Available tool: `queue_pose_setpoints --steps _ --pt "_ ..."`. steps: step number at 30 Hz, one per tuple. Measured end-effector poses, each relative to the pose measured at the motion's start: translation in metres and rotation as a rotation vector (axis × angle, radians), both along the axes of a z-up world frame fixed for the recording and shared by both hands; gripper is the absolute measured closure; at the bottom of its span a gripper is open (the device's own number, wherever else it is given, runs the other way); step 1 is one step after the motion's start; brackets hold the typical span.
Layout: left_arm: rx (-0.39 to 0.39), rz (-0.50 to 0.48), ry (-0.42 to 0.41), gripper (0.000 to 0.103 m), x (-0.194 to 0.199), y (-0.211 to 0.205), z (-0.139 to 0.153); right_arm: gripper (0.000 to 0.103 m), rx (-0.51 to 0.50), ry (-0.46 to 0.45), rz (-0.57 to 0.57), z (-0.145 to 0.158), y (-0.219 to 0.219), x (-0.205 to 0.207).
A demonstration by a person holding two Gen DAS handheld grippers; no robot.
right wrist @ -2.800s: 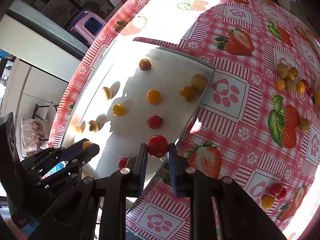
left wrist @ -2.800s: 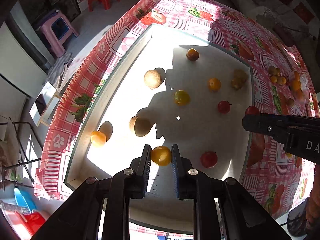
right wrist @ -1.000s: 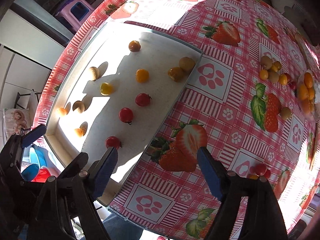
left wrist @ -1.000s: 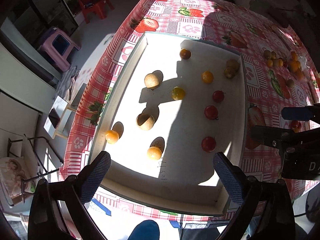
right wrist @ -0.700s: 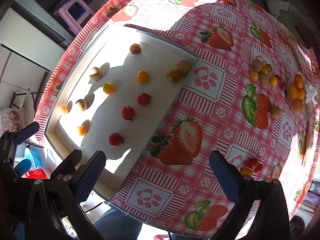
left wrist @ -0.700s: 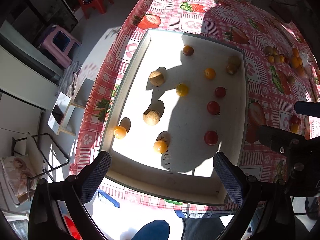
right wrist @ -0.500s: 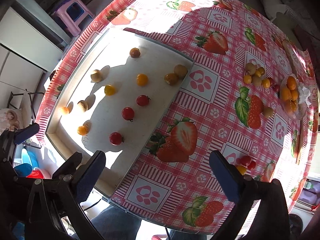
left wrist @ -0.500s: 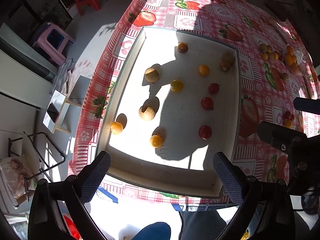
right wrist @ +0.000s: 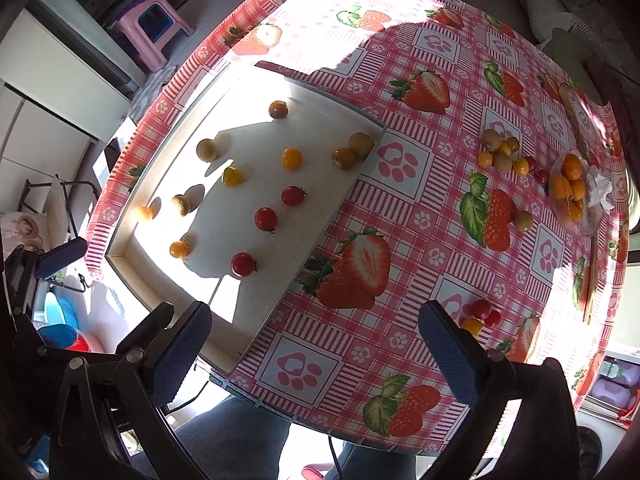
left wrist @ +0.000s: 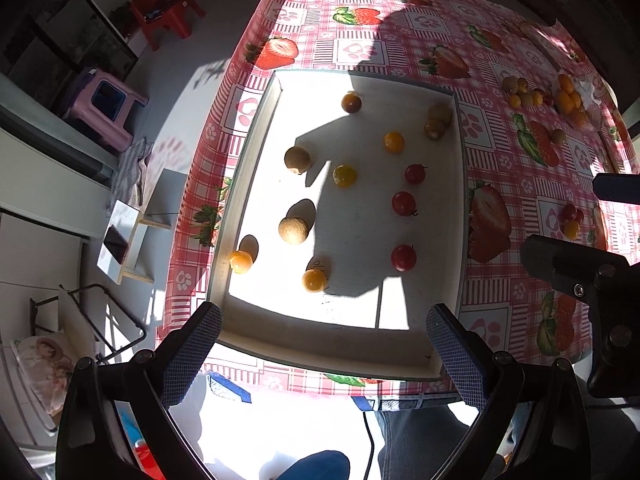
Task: Organize fruits
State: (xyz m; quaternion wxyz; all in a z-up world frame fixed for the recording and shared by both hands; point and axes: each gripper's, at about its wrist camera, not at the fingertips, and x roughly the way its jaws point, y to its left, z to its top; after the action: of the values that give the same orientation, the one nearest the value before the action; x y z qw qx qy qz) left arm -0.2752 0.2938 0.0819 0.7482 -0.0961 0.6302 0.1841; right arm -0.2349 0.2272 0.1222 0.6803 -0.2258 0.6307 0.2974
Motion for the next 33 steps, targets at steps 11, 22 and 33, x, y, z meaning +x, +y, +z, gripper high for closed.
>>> queue_pose_setpoints --steps 11,22,33 --pt "0.019 -0.017 -0.002 0.000 -0.0016 0.0001 0.0059 0.000 0.003 -0.035 0.011 0.0108 0.0010 0.0011" --pt "0.030 -0.017 -0.003 0.000 -0.0035 -0.0014 0.0080 0.000 0.007 -0.030 0.021 0.0105 0.0030 -0.0020" --pt "0.032 -0.017 0.000 0.000 -0.0048 -0.0021 0.0085 0.000 0.011 -0.028 0.021 0.0107 0.0038 -0.0041"
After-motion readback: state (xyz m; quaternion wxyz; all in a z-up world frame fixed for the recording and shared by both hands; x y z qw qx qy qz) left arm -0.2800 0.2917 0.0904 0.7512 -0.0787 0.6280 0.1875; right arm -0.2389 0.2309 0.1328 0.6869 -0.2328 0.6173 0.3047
